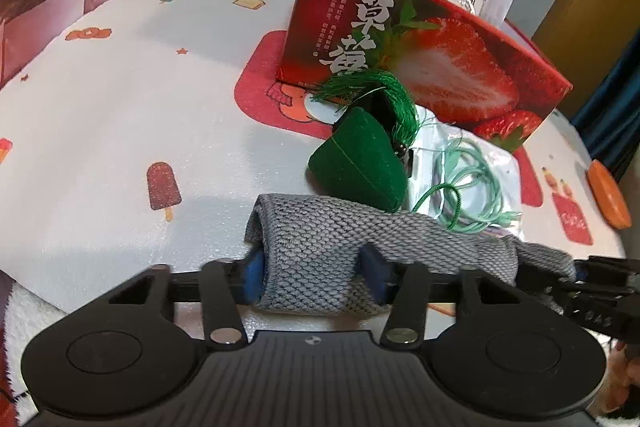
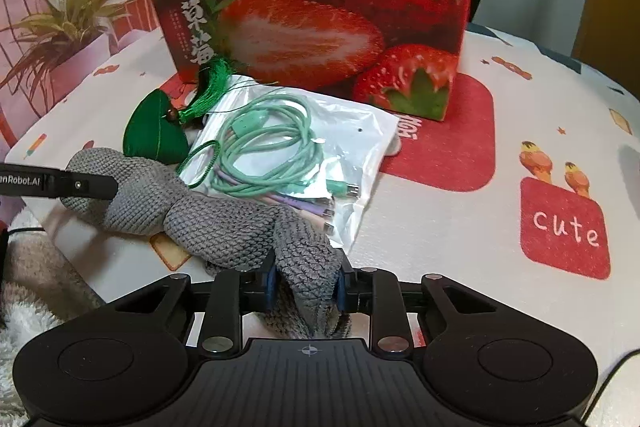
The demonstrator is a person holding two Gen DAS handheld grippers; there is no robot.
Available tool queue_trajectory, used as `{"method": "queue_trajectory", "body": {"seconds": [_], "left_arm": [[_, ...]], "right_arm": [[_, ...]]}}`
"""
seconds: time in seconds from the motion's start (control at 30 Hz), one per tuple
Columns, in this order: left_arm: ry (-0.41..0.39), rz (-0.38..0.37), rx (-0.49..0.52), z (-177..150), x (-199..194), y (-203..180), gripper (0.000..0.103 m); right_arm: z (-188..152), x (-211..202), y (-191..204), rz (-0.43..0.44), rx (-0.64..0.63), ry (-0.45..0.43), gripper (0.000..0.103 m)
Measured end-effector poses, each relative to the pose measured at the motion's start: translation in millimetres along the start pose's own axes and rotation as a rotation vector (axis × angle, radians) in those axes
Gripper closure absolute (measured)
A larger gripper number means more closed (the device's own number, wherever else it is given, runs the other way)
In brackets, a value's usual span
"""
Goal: Organize soft objects
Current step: 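Lift the grey glove and carry it over the red box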
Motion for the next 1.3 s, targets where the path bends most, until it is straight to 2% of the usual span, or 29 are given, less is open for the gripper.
{"method": "queue_trajectory", "body": {"seconds": [0.03,0.13,0.33,0.5,0.9,1.17,1.3], "left_arm": [[0.006,-0.016,-0.012,-0.3,-0.5,-0.8,0.085],[-0.021,-0.020,-0.014,4.9,-7.4,-1.2,0.091],[-0.126,-0.069,-0.016,28.1,-38.2,-5.6,0.091],[-0.184,-0.094,0.003,45.1,-56.2,-14.1,0.091],[-0.313,-0.119,0.067,92.4,-84.7,-32.1,0.091],[-0.414,-0.124,0.154,149.4,-98.4,-51.6,0.091],[-0.433,-0.123,0.195,180.7,-86.7,-65.9,0.091]], "right_arm": [[1.1,-0.2,2.5,0.002,-0.012,-0.001,0.082],[10.3,-6.0,10.6,0.012,-0.046,-0.030,0.083],[40.9,-34.9,18.7,0.022,-0.092,-0.144,0.083],[65.1,-57.1,20.4,0.018,-0.115,-0.218,0.083],[113.3,-81.4,26.1,0.006,-0.176,-0.341,0.083],[179.7,-98.2,15.8,0.002,-0.214,-0.453,0.083],[213.6,-92.1,3.4,-0.030,-0.254,-0.485,0.083]]}}
Point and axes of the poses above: each gripper's, at about its wrist camera, not at the fingertips, and x roughly the way its jaws point, y to its left, z to its top, the point moved 10 cm from there along x, roughly the way its jaws point, and after that the axes turned 7 degrees about -y, right-handed, at the moved point
